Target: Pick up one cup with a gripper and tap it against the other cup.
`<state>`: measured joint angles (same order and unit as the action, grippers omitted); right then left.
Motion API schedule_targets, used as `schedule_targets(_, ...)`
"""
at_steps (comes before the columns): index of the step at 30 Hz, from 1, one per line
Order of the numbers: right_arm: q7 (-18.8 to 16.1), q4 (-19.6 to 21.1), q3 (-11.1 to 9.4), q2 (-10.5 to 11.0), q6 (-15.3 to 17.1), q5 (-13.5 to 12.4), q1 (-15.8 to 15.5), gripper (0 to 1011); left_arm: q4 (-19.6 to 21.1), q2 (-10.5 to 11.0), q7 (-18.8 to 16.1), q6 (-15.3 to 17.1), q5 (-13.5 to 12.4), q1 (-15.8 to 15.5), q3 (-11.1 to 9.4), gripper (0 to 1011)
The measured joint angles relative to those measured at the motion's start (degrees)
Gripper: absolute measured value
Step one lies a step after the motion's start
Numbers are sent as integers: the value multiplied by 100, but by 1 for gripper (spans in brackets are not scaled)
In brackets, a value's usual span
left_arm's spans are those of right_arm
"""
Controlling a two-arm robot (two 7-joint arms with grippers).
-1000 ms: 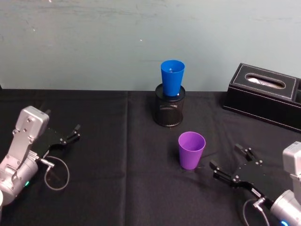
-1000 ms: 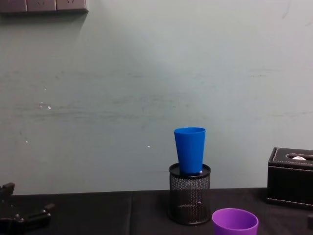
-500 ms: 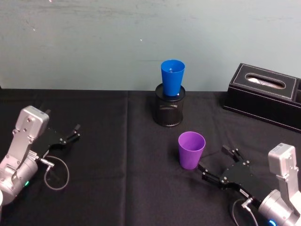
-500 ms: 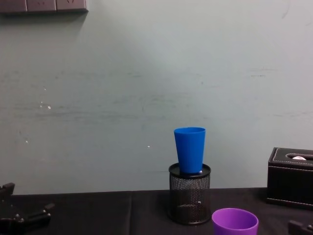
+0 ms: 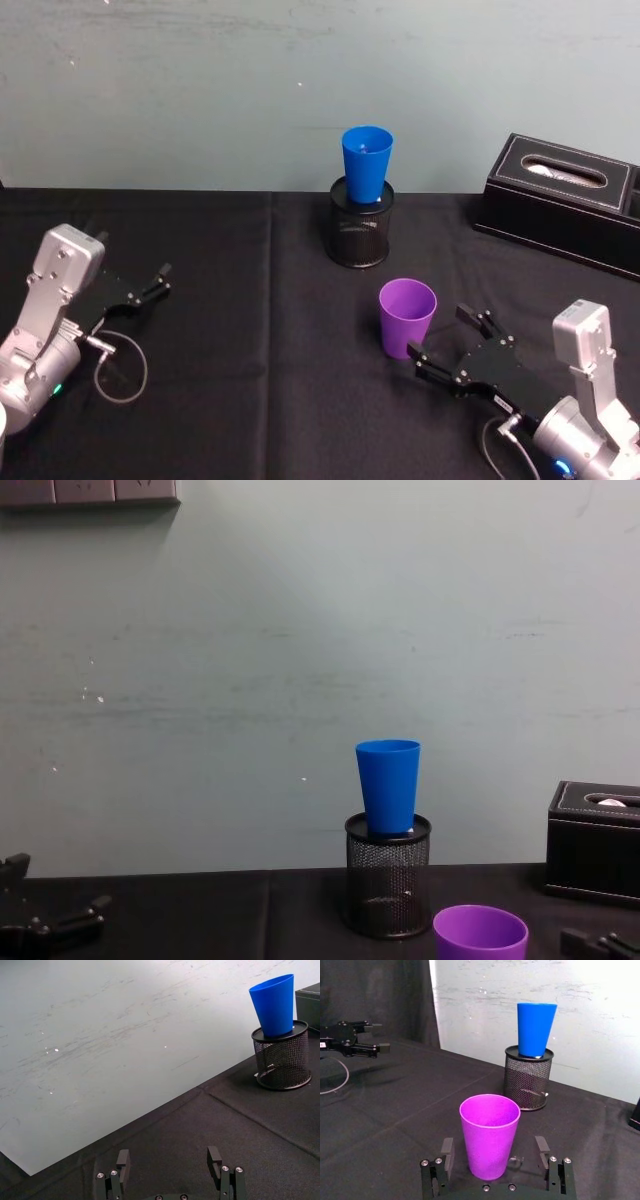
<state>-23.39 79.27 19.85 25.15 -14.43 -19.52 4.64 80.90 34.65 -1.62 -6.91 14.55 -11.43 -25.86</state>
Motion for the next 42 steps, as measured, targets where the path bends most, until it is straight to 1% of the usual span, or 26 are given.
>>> schedule_targets(10,-109,-163,-39,-179,82,108,167,1003,0,0,0,0,0,0,0,1011)
schedule_targets(13,-171,-272,-57,-269,130,119,250,1003,0,0,0,0,0,0,0,1011)
schedule_targets(23,-304,-543,-101,-478,149,158,464,1003,0,0,0,0,0,0,0,1011)
schedule_targets(32,-353,-753,-67,-599,144,262,634,1003,0,0,0,0,0,0,0,1011)
schedule_targets(42,-448,-984,-48,-707,133,258,789,1003,0,0,0,0,0,0,0,1011)
